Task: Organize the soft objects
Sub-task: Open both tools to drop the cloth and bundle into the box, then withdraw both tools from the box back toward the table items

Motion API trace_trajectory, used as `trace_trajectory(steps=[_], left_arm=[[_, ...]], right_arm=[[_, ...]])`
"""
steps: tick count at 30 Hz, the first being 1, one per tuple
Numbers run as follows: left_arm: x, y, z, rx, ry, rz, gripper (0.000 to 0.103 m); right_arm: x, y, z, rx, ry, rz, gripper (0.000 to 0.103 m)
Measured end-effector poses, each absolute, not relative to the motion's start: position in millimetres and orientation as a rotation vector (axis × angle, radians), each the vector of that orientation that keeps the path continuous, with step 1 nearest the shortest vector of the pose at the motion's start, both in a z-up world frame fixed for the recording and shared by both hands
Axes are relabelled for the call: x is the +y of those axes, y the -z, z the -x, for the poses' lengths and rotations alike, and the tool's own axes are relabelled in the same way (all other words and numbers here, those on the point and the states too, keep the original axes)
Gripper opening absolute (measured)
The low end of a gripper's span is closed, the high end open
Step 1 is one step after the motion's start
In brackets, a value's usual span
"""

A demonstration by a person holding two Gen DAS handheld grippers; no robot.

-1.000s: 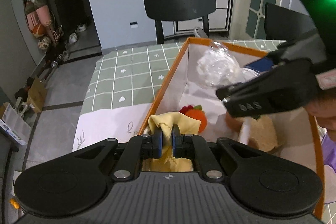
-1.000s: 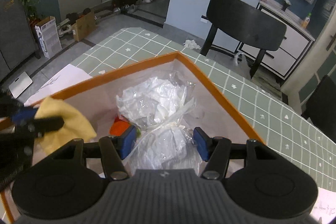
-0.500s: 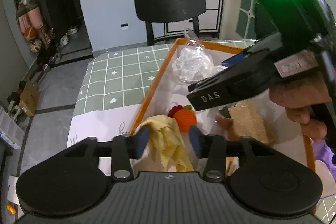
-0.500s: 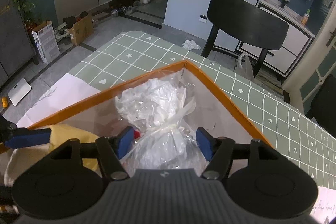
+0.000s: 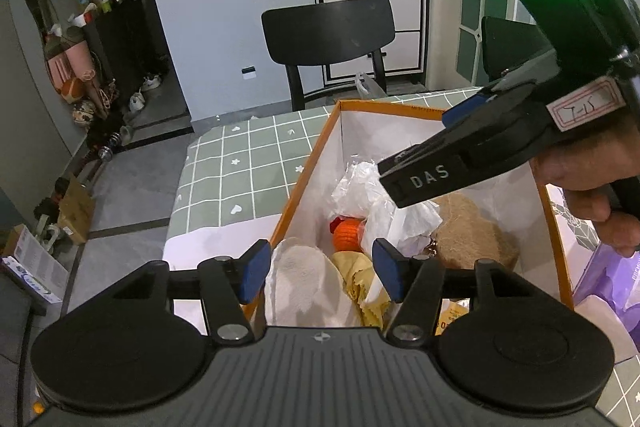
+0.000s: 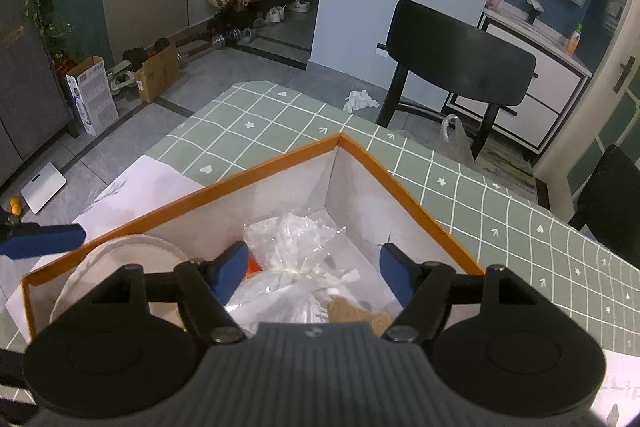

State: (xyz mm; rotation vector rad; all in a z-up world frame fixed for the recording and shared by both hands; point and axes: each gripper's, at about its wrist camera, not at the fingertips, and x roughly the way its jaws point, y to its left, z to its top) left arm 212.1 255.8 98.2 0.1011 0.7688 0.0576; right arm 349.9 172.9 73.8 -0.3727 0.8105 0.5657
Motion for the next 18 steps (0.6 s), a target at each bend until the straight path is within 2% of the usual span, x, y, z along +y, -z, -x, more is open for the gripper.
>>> trace_trajectory(steps=[18], left_arm=[[251, -117, -185, 0.728, -0.086, -0.109, 0.069]], right_arm=[[136, -103, -310, 0.767, -0.588, 0.365, 0.072]])
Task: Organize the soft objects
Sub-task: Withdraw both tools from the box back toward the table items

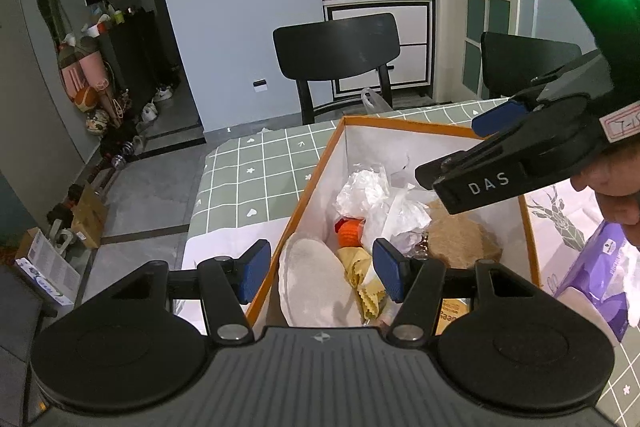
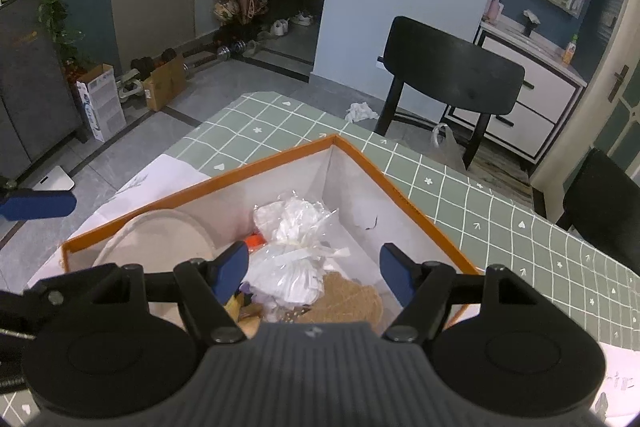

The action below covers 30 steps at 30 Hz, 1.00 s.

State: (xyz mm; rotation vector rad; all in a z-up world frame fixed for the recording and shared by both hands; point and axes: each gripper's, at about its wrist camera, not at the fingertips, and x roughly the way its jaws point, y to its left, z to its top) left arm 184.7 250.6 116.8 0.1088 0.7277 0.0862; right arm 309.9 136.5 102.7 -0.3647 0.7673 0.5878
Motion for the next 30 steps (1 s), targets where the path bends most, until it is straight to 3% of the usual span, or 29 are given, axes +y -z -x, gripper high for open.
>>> trace_trajectory(steps=[30], left_arm=[[174, -111, -131, 0.671, -0.013, -0.163, 0.073]], right_arm=[[-5, -109, -196, 0.712, -0.722, 0.354, 0.072]])
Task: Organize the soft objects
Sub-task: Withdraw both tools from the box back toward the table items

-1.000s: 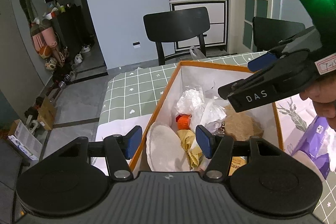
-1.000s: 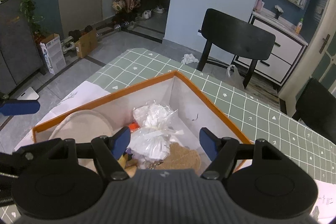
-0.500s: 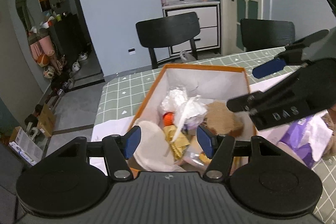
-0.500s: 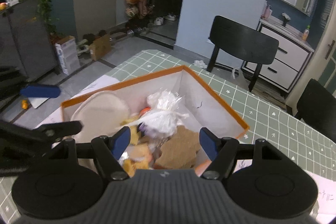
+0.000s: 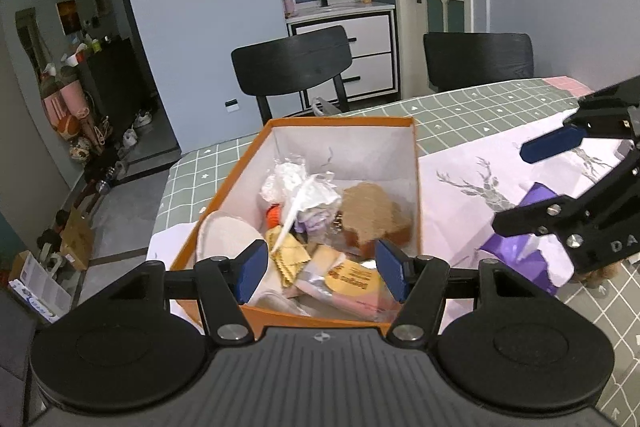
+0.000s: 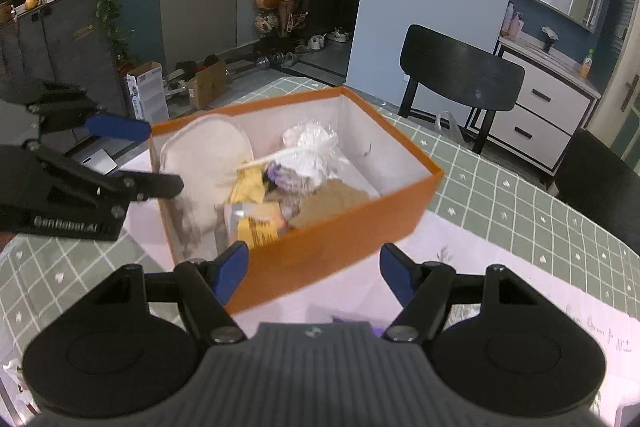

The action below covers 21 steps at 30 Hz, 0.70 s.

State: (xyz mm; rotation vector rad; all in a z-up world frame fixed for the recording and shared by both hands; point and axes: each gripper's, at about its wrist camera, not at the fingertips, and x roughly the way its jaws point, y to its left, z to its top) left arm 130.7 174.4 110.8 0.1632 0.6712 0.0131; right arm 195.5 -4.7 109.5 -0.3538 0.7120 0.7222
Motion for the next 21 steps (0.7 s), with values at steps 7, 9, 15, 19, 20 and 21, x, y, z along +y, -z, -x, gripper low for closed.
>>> trace_trajectory(steps=[7, 9, 15, 19, 20, 21], left_arm=[[154, -105, -110, 0.613, -0.002, -0.121, 0.08], [147, -101, -103, 0.606, 0.01, -0.108, 0.081], [119, -79, -83, 0.619, 0.072, -0.104, 0.083], [96, -60, -73, 0.634, 0.11, -0.1, 0.083], [90, -56, -72, 0.645, 0.126, -0.091, 0.083], [82, -50, -70, 0.656, 0.147, -0.087, 0.083]], right_arm=[[-42, -101, -173, 0.709, -0.738, 0.329, 0.072], [-51, -96, -166, 0.713, -0.738, 0.34, 0.072], [-82, -81, -141, 0.72, -0.77, 0.356, 0.072], [-107, -70, -127, 0.73, -0.789, 0.346, 0.075], [-114, -67, -124, 0.733, -0.79, 0.343, 0.075], [-120, -64, -122, 0.736, -0.789, 0.34, 0.075]])
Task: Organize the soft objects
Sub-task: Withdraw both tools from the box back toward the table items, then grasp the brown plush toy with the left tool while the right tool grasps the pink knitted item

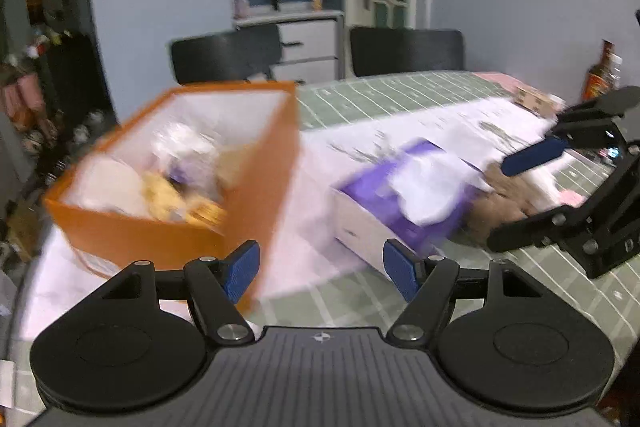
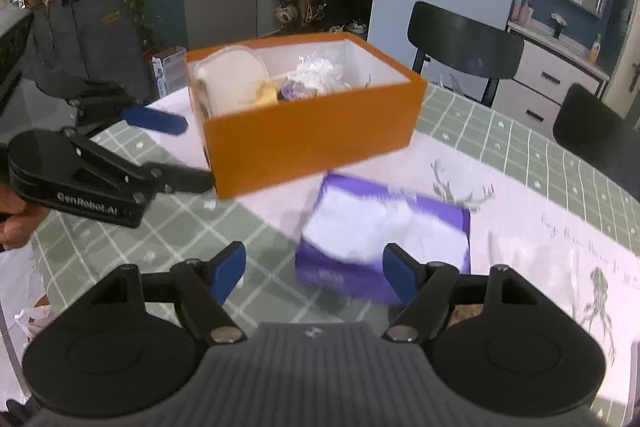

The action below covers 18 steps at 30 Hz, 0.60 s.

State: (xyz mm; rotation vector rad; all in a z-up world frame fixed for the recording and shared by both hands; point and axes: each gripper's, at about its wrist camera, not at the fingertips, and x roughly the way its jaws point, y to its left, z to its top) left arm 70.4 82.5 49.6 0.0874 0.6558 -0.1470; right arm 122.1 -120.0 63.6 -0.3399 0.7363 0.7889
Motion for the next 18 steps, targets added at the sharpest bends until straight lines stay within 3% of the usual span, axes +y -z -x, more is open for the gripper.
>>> trace_trajectory(steps=[18], left_arm=[[1, 17, -71, 0.778, 0.24, -0.064, 0.084]], right_arm=[[-235, -10, -113, 0.822, -0.757, 0.305, 0.077]])
